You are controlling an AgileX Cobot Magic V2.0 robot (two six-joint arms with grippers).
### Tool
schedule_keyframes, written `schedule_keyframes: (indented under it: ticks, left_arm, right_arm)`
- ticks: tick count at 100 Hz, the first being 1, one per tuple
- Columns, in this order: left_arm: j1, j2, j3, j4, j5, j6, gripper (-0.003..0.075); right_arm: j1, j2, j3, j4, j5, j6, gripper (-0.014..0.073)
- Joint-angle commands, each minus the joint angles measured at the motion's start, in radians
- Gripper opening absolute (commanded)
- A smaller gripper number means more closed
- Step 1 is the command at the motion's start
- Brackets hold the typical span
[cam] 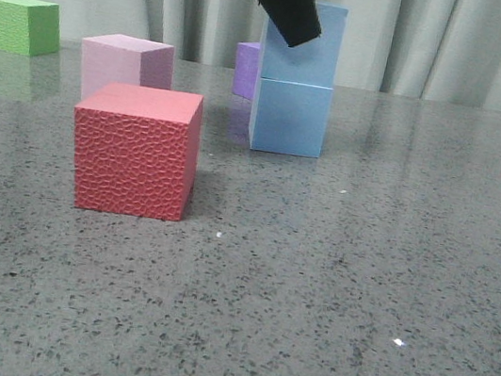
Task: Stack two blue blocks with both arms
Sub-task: 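Open the left gripper and raise it off the stack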
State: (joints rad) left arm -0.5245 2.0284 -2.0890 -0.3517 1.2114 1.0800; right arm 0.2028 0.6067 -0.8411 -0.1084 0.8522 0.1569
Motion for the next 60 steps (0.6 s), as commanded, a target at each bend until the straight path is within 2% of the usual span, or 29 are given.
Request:
schedule_keyframes:
  ticks: [1, 35, 60]
  left_arm:
    - [-0.007, -0.055, -0.031, -0.045, -0.043, 0.0, 0.0678]
    - [-0.007, -0.06, -0.042, -0.042, -0.038, -0.002, 0.0677]
    - [-0.007, -0.066, -0.108, -0.042, -0.009, -0.073, 0.0677]
  right_arm:
    - [-0.007, 0.002, -0.024, -0.016, -0.073, -0.006, 0.0646]
    - [-0.007, 0.002, -0.024, -0.016, -0.072, -0.006, 0.0646]
    - [-0.007, 0.002, -0.024, -0.016, -0.07, -0.006, 0.0646]
